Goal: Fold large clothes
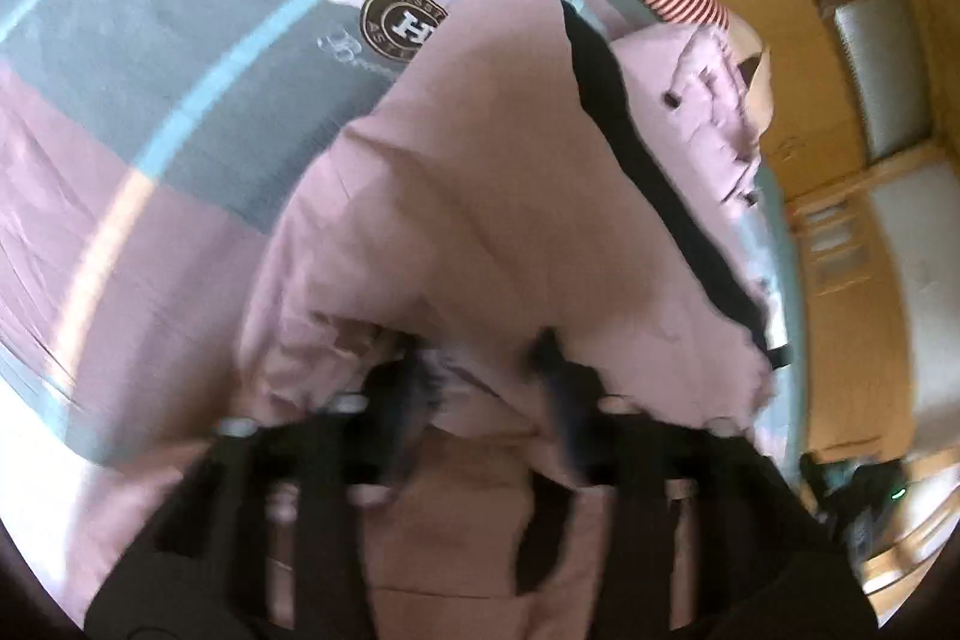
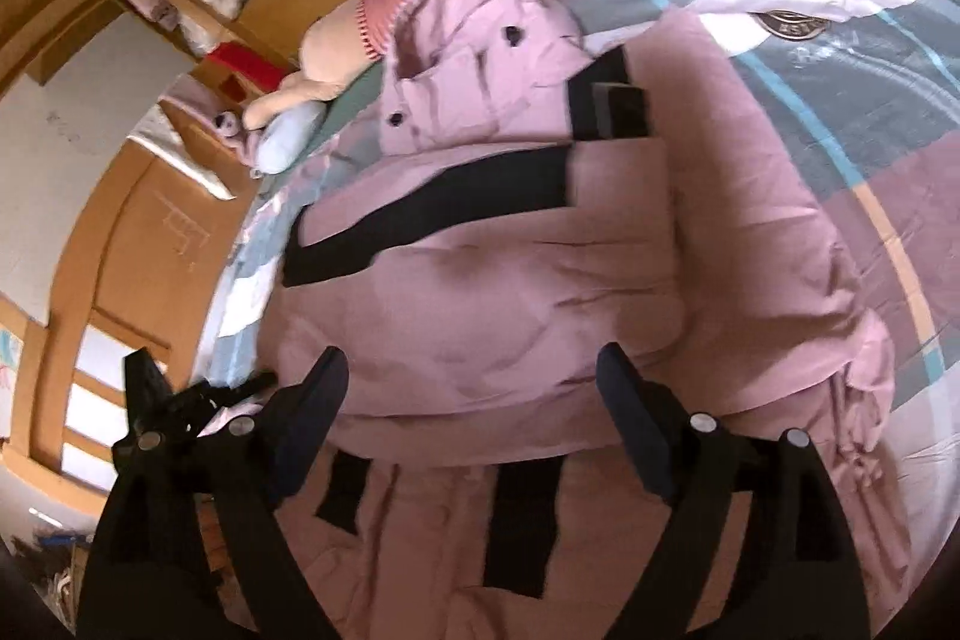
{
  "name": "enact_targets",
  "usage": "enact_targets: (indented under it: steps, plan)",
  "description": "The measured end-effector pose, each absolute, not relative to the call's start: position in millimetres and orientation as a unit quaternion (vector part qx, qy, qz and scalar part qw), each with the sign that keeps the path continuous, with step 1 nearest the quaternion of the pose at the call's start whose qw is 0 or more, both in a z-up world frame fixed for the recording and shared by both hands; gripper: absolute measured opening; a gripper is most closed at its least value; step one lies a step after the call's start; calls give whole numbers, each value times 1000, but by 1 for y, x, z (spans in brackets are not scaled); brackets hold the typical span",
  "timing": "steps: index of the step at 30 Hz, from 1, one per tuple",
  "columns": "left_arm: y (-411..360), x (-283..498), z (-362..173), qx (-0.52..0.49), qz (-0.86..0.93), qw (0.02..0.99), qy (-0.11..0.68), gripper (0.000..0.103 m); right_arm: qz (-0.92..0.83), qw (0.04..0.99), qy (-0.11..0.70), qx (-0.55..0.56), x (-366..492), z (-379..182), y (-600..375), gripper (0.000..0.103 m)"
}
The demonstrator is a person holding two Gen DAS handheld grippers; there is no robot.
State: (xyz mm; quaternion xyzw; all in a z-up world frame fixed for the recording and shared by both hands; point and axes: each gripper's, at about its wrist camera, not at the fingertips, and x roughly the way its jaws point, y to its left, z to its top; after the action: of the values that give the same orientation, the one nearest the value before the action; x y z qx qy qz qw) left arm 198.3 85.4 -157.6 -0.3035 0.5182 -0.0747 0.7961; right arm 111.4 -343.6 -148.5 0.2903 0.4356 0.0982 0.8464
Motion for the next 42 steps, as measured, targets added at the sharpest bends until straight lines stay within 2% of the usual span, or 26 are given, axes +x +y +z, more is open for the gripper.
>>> enact_targets:
  steps: [3, 10, 11, 12, 14, 16, 17, 18, 20, 22, 23, 24, 26, 27, 29, 31, 35, 37, 42]
  plan:
    - [92, 195, -158, -326, -68, 792, 512, 16, 74, 845, 441, 294, 114, -161, -352, 85]
    - [118, 186, -162, -391, -64, 769, 502, 15, 58, 825, 447, 341, 123, -190, -373, 83]
    - [118, 186, -162, -390, -66, 769, 503, 15, 67, 821, 444, 352, 124, -193, -375, 77]
    - [115, 187, -162, -389, -65, 769, 503, 15, 69, 819, 449, 351, 126, -195, -375, 55]
    - [110, 188, -159, -380, -65, 774, 502, 17, 58, 826, 452, 332, 125, -194, -372, 44]
    - [106, 188, -155, -372, -71, 778, 502, 26, 58, 833, 446, 324, 122, -190, -369, 35]
    - [105, 187, -154, -368, -73, 779, 502, 42, 63, 836, 443, 320, 122, -186, -367, 32]
    - [102, 188, -152, -362, -75, 782, 502, 57, 66, 838, 441, 314, 121, -183, -365, 25]
    - [97, 188, -149, -347, -75, 790, 500, 60, 73, 841, 437, 309, 120, -178, -363, 24]
    - [94, 190, -148, -340, -81, 793, 499, 55, 82, 844, 435, 304, 117, -173, -359, 24]
    - [92, 191, -148, -340, -87, 792, 500, 39, 85, 845, 434, 301, 117, -172, -357, 24]
    - [91, 192, -150, -338, -88, 790, 504, 30, 87, 846, 434, 296, 117, -170, -355, 24]
    - [91, 192, -151, -329, -79, 794, 505, 18, 88, 849, 434, 288, 116, -168, -352, 24]
    - [91, 192, -151, -331, -81, 794, 503, 15, 89, 850, 435, 283, 116, -167, -350, 26]
    - [93, 192, -149, -339, -82, 794, 498, 13, 89, 848, 445, 276, 117, -167, -349, 34]
    - [96, 192, -148, -345, -82, 793, 495, 12, 93, 837, 454, 291, 118, -172, -351, 53]
    - [100, 191, -150, -352, -70, 790, 496, 12, 81, 830, 461, 304, 121, -179, -358, 66]
    - [99, 191, -152, -351, -67, 790, 498, 12, 71, 828, 454, 321, 121, -182, -365, 79]
    - [94, 191, -149, -329, -59, 800, 498, 12, 64, 816, 430, 382, 125, -187, -385, 83]
